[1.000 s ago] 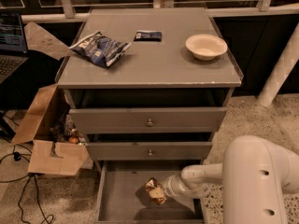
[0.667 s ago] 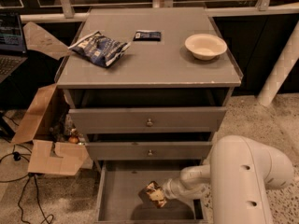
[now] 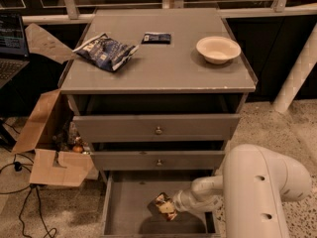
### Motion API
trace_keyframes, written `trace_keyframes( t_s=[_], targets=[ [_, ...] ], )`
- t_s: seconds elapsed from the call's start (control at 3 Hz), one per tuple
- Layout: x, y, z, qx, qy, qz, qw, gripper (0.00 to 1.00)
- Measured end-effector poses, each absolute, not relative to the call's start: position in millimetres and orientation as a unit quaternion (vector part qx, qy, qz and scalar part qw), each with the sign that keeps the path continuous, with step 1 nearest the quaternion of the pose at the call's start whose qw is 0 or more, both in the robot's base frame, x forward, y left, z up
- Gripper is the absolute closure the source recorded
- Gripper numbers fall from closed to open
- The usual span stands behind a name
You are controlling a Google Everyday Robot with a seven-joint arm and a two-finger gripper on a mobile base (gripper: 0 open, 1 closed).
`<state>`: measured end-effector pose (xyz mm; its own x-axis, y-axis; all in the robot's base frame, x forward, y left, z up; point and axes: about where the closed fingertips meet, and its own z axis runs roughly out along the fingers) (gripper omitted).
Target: Place orange can into bottom drawer
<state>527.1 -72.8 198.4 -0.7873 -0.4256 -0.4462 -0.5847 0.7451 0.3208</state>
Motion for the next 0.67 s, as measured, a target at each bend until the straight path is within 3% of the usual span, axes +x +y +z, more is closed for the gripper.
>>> trace_keyframes(
  t_s=[0.33, 0.67],
  targets=[
    [527.1, -72.8, 198.4, -0.275, 0.918, 0.227, 0.175, 0.28],
    [527.1, -72.8, 198.4, -0.275, 0.918, 0.227, 0.175, 0.05]
  ],
)
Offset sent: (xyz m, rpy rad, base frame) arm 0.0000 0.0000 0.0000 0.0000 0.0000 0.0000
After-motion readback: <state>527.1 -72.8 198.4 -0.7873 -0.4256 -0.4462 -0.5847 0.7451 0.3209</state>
